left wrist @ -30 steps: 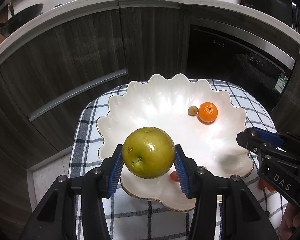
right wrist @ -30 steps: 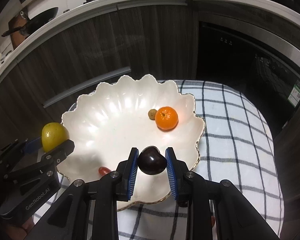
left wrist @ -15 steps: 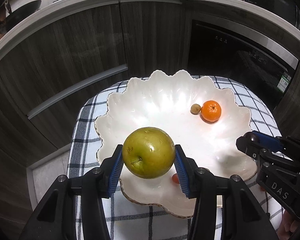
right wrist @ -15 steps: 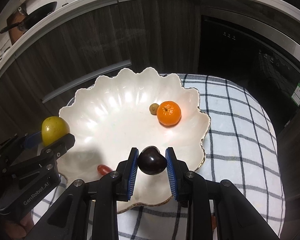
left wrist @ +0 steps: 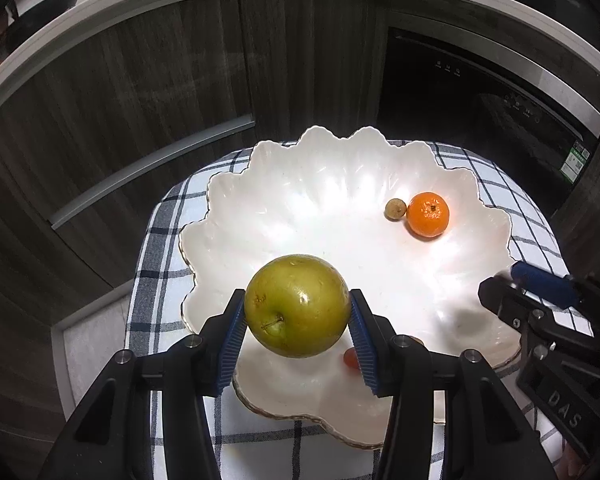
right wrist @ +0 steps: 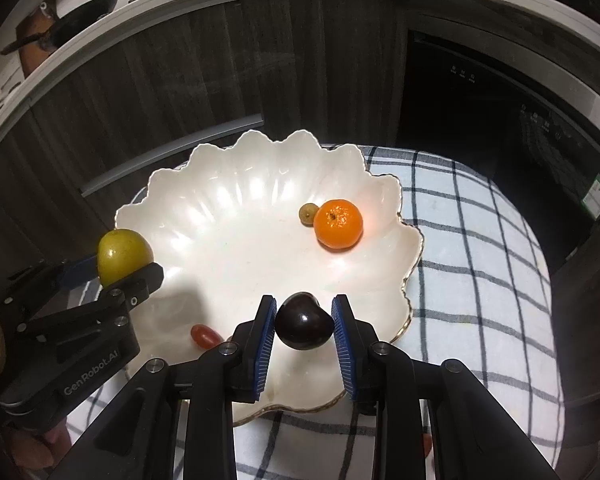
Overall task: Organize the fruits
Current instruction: 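Open both tools to drop the pear and dark grape into the bowl, then withdraw both tools from the bowl toward the remaining orange and grapes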
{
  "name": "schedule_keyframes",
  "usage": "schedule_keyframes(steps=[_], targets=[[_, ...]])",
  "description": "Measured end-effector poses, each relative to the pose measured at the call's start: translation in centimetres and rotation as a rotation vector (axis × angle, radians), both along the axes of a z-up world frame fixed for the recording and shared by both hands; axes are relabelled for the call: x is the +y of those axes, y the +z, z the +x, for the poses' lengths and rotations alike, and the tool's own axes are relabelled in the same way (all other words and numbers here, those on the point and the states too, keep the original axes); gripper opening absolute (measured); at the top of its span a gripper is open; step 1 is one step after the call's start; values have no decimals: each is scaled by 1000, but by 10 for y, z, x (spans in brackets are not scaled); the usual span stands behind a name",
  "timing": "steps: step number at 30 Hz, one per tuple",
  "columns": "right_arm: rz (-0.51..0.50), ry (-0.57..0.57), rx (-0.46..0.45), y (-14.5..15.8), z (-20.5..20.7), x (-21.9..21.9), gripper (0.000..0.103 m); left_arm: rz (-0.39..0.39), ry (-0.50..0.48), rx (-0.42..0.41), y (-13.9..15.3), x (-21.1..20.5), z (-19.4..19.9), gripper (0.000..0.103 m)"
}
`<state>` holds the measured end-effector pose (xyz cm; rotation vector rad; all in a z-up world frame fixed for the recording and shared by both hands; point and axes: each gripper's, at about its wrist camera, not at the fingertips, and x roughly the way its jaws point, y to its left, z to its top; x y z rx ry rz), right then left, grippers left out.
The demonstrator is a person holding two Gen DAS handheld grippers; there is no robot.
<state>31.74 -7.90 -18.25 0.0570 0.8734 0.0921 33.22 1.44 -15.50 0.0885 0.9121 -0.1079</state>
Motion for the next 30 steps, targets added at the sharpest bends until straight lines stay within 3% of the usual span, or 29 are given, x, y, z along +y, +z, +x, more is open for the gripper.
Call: schedule_keyframes(steps=[2,3,7,13,30], targets=[[-11,-4,-13,2,-1,1,53,13,13,-34,5,0,-2,79],[-17,-8,-25,4,-2,1,60,17,20,-52,9,1,-4,81],[-33,-21,-47,11,-3,-1,63,14,29,-65,16,4,-5,83],[-33,-41,-71,18,-4,-4,78,15,54,-88,26,10,-8,89],[-20,-85,-103,34,-17,-25,79,25,25,-124,45,-6,-23,92]])
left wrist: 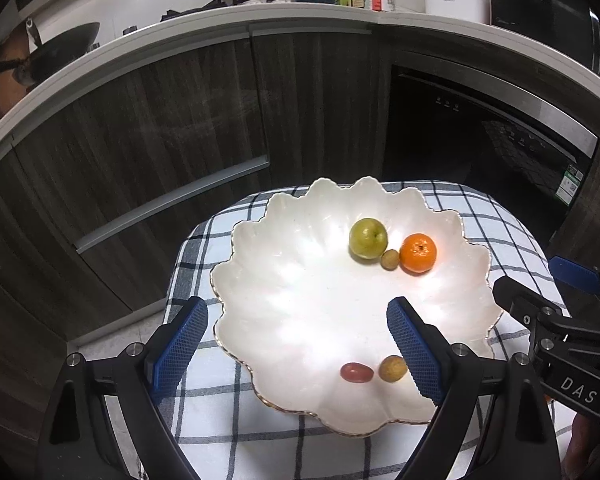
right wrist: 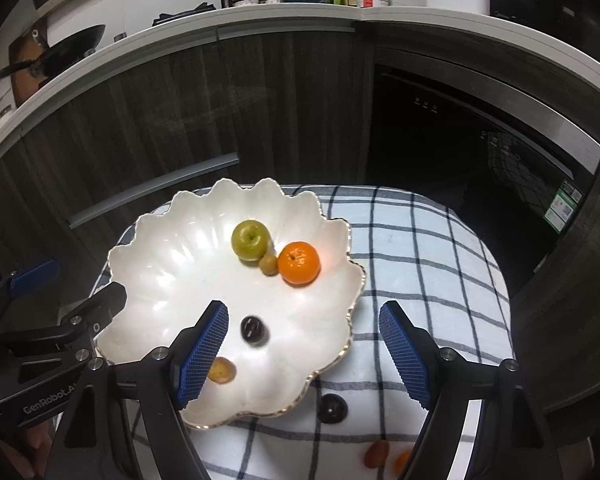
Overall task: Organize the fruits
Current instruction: 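Withdraw both tools from the bowl toward the remaining orange and grapes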
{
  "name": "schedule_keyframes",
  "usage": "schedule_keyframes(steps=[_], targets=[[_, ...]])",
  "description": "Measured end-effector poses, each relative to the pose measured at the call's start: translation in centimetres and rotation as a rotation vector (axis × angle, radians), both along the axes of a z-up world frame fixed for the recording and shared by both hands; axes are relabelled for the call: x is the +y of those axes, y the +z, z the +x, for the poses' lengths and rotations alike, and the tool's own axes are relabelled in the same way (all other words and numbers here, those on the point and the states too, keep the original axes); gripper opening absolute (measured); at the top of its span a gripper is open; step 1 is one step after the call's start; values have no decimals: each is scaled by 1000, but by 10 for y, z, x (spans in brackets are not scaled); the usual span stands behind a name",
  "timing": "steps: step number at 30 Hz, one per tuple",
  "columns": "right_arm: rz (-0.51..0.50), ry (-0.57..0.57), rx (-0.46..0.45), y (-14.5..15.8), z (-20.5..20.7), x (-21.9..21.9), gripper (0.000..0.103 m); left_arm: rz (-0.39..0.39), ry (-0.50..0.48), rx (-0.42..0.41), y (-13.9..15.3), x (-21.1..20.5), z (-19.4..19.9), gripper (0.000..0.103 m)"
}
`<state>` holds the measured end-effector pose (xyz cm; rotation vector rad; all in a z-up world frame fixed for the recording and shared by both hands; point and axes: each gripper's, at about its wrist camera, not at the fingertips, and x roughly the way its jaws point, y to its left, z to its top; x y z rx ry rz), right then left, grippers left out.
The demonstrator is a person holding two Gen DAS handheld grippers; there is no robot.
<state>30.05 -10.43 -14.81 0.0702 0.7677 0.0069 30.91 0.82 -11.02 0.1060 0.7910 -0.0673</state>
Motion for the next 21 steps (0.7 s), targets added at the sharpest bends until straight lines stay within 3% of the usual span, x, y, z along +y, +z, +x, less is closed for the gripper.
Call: schedule_keyframes(steps=[21], targets=[[-13,-70,-27,6,-38,-62,79,1,-86,-26,14,-58,-29,92]])
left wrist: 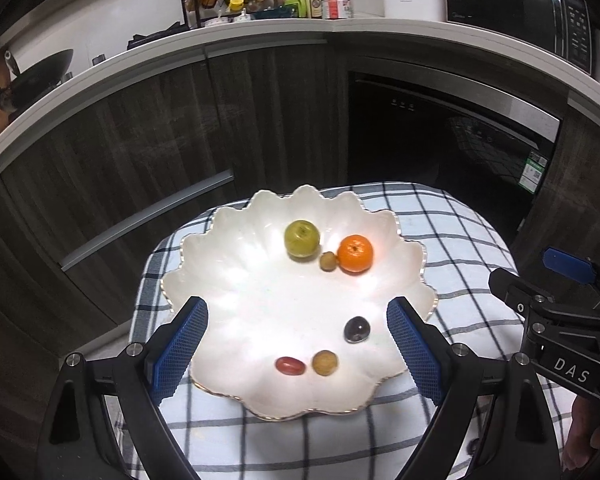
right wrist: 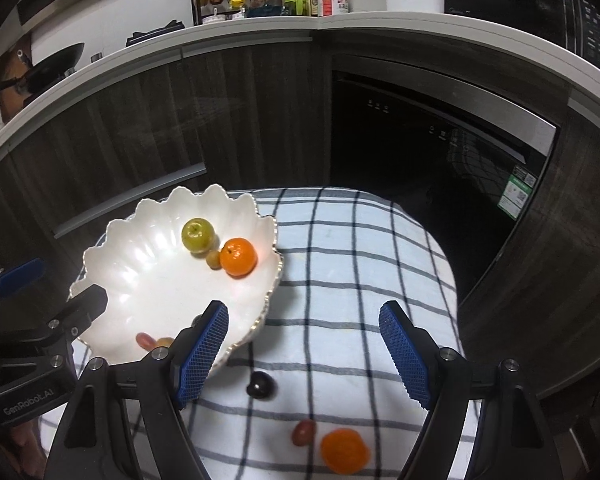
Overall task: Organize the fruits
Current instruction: 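Withdraw both tools from the bowl toward the remaining orange and grapes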
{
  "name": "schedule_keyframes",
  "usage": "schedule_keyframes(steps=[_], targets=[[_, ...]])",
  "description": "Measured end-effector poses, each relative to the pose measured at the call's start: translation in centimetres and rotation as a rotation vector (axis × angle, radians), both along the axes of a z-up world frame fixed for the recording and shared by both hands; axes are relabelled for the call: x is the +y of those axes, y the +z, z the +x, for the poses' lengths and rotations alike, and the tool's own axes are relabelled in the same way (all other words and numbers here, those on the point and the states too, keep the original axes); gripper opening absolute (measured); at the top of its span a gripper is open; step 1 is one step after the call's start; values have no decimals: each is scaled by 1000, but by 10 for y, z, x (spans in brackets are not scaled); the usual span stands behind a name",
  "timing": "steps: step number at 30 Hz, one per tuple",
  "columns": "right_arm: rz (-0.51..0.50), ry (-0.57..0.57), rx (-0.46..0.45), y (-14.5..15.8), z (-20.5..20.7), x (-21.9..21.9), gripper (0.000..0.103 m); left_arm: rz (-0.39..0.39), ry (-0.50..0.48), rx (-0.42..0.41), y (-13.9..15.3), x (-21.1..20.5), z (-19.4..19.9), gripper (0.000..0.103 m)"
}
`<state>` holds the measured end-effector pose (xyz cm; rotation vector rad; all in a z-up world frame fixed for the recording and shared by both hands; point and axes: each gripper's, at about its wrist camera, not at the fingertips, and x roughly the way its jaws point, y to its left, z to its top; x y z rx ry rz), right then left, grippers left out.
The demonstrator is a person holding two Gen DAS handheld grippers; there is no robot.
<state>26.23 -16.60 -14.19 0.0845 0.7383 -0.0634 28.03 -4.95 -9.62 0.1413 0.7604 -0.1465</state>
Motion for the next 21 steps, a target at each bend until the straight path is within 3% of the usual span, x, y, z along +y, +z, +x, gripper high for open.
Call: schedule_keyframes(steps=[21], targets=[[-34,13,3,4,-40,-34,79,-25,-37,7,-4,-37,-41,92]])
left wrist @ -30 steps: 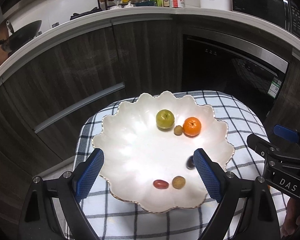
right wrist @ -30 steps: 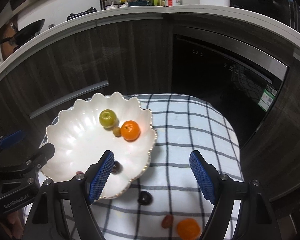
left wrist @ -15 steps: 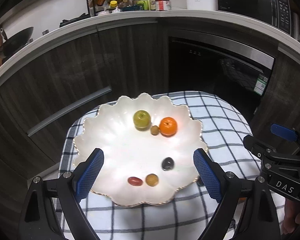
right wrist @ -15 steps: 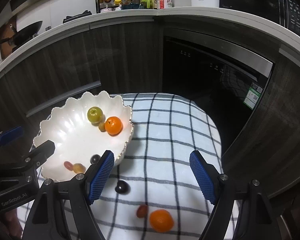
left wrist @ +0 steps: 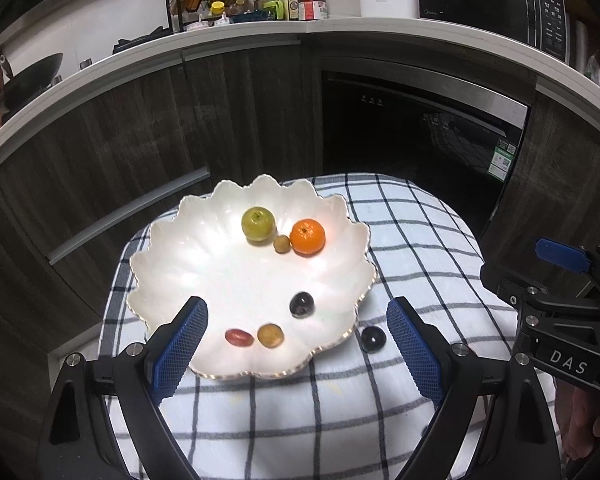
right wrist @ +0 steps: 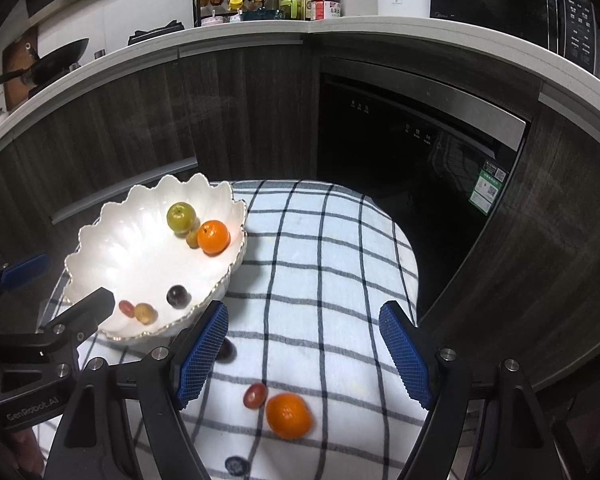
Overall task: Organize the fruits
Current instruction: 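Withdraw both tools from the bowl toward the remaining orange and grapes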
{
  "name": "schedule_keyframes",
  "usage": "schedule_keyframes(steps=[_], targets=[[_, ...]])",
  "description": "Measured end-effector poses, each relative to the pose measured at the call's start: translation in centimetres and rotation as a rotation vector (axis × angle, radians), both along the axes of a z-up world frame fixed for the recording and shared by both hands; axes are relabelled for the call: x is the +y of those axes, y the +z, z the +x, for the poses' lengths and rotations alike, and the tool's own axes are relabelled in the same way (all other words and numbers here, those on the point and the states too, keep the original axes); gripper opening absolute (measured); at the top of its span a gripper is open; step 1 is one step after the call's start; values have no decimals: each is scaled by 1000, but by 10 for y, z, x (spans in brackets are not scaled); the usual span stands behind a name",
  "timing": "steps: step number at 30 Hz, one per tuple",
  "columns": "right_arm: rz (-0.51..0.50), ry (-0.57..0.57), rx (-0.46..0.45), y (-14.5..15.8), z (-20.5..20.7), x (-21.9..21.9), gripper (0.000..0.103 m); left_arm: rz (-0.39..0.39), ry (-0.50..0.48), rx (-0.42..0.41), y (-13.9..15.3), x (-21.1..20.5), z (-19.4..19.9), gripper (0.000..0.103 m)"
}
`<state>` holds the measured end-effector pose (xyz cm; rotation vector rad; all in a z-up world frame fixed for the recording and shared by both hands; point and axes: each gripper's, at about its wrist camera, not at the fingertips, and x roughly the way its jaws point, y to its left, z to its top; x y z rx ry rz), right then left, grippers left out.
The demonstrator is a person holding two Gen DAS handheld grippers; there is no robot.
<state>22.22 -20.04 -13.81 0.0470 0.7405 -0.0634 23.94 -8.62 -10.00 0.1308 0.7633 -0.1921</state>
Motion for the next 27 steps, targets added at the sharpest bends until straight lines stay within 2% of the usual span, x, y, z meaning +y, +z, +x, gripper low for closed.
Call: schedule_keyframes(steps=[18,27], targets=[[12,100,63,-29,-24,-6,79,-42,77,53,-31,-3,-48,92],[9,165,83,-43,-33,-11,79,-43,104,106,-57,-16,-74,92]])
